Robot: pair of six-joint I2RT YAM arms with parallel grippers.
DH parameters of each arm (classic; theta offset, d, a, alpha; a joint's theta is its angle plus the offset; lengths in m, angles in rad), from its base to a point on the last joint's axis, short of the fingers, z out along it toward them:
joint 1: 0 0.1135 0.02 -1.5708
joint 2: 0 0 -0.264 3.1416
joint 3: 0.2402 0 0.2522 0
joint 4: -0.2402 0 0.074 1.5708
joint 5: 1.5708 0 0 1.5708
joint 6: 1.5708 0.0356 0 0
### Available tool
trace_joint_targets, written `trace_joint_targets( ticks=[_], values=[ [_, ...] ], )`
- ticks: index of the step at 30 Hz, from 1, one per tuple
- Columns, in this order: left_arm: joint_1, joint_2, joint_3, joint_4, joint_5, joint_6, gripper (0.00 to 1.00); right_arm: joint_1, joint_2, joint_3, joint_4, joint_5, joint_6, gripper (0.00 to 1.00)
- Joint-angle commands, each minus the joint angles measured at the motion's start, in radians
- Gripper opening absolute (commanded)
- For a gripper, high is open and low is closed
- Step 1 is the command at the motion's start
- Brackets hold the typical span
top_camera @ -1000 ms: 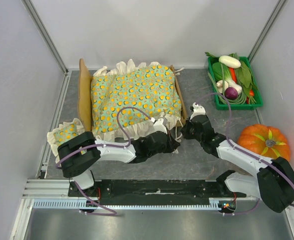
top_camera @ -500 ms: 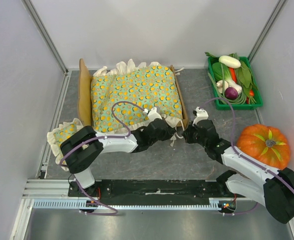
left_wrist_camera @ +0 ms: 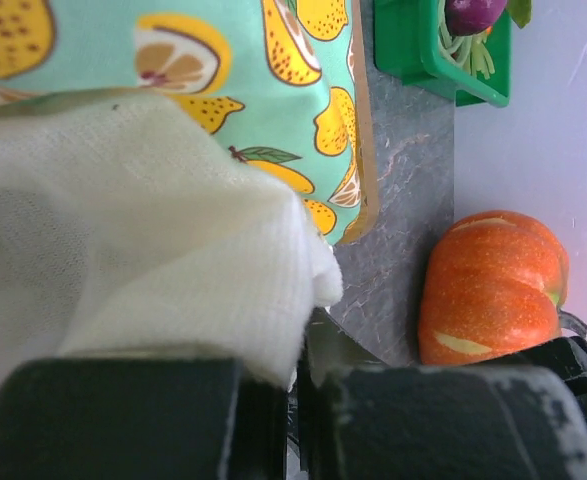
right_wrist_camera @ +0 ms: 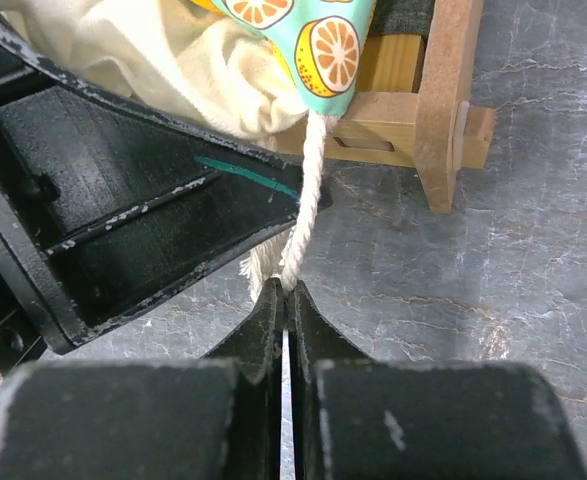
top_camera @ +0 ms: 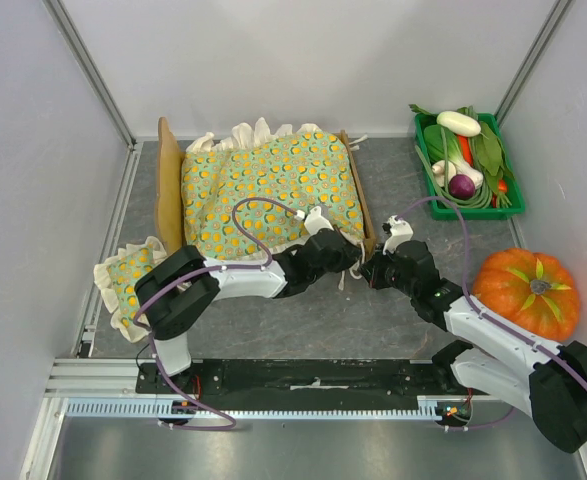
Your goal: Set up the pet bed
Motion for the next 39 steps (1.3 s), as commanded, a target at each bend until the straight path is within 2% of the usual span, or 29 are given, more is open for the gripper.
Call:
trace_joint_targets(
  ticks=[1,13,25,31,36,37,39],
  values=[
    [0.007,0.026,0.044,0.025,-0.036,-0.029,0.02,-0.003,-0.026,-0.012,0.02,-0.06,-0.043,0.01],
    [0.007,0.07,0.093,-0.076,-0.018,-0.033,0.02,-0.001,-0.069,-0.002,0.046,-0.079,-0.002,0.01],
    [0.002,0.095,0.104,-0.07,0.004,-0.012,0.02,-0.003,-0.074,-0.018,0.087,-0.11,0.038,0.02],
    [-0.006,0.107,0.085,-0.039,0.062,0.024,0.02,-0.001,-0.038,0.016,0.061,-0.044,0.017,0.1],
    [-0.006,0.132,0.101,-0.038,0.106,0.04,0.02,-0.003,-0.035,0.047,-0.012,-0.049,-0.026,0.26],
    [-0.006,0.139,0.102,-0.036,0.112,0.043,0.02,-0.003,-0.044,0.048,-0.02,-0.056,-0.034,0.32],
    [-0.006,0.145,0.107,-0.036,0.128,0.053,0.02,-0.001,-0.079,0.05,-0.041,-0.053,-0.049,0.33]
  ],
)
